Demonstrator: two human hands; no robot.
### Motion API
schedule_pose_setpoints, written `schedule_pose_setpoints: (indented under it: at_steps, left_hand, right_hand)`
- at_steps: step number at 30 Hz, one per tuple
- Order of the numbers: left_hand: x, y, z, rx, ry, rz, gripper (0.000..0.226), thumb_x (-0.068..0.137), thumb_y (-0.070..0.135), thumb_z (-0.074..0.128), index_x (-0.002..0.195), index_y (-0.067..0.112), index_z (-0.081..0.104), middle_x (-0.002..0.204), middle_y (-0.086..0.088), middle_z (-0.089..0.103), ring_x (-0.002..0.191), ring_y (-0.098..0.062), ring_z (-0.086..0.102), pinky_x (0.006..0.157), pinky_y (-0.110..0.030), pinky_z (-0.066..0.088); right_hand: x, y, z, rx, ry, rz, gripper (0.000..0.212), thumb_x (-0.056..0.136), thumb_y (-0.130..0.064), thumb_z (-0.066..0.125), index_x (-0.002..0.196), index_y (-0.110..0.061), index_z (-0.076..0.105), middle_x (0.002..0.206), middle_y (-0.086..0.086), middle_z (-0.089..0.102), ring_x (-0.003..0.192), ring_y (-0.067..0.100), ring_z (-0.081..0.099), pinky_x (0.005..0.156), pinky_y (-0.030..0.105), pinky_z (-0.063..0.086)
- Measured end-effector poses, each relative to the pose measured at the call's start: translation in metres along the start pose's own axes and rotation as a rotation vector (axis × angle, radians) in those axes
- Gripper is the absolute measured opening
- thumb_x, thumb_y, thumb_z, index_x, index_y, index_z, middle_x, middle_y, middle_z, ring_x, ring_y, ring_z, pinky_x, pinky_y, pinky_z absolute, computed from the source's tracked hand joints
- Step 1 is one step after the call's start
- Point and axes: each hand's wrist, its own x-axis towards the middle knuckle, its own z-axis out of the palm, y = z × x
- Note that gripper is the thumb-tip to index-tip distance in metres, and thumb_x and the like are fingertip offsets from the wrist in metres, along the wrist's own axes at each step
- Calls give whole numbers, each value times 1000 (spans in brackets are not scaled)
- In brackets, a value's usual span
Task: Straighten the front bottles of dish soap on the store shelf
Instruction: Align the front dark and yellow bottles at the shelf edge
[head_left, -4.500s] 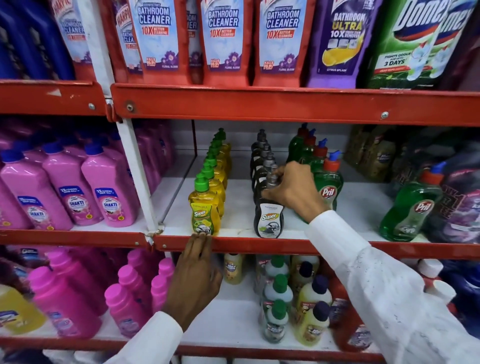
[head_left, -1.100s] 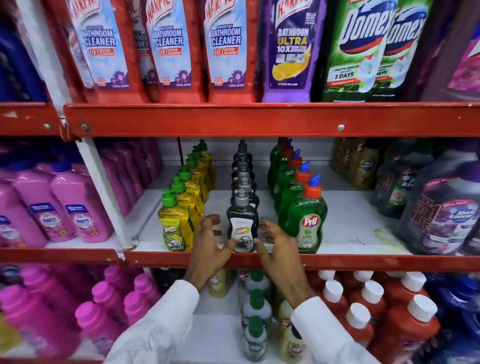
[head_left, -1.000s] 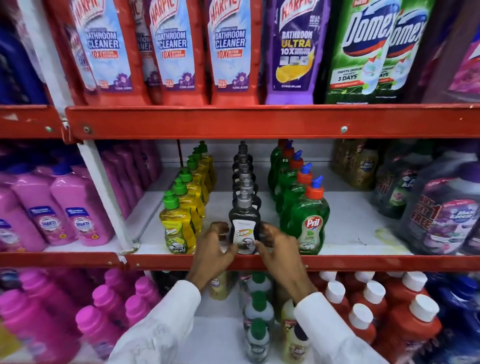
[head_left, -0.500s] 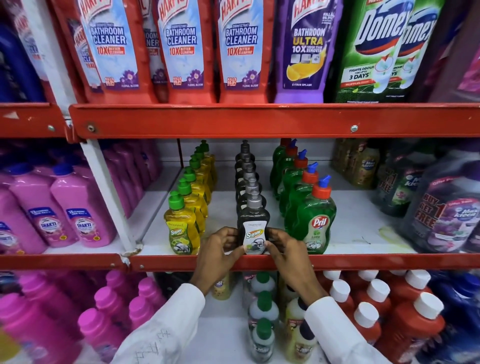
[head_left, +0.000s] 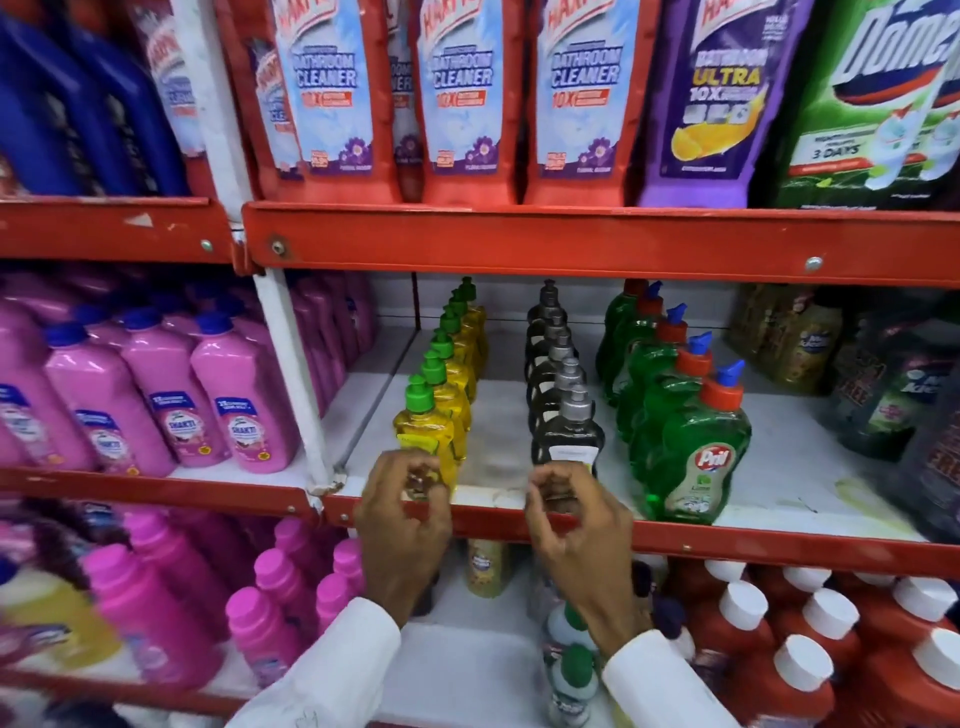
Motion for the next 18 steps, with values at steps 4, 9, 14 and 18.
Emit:
schedule_pose_setpoints:
  at_steps: [4,9,14,18]
  left_hand:
    - [24,-43,-21,64,-64,-115,36,70,15,58,105,13,56,104,-5,61,91,-17,60,84,-26,48]
    - [37,-79,-26,83,-463,-96,41,76,17,68,116,15,61,103,11,69,93,9,63,83,-19,55]
    - [40,-96,-24,-47,-585,-165,43,78,21,74,119,21,62,104,4,76,90,-1,71,83,-28,60]
    - [40,-100,-22,-88,-579,-215,44,78,13,80,118,20,64,98,10,74,87,1,71,81,-20,58]
  right_hand:
    - [7,-12,49,28,-233,70,34,86,-14,70,117,-21,59,110,-12,68,93,-2,64,87,10,49]
    - [22,-5,79,-42,-441,165,40,87,-20,65,126,-28,57,115,-4,74,101,13,71,92,26,55]
    - [24,1,85,-85,-450,173,34,90,-15,68,123,-18,65,113,0,76,102,9,70,85,1,43]
    - [24,1,87,-101,-436,186,36,90,-14,68,126,-17,63,115,0,75,103,9,70,88,7,45]
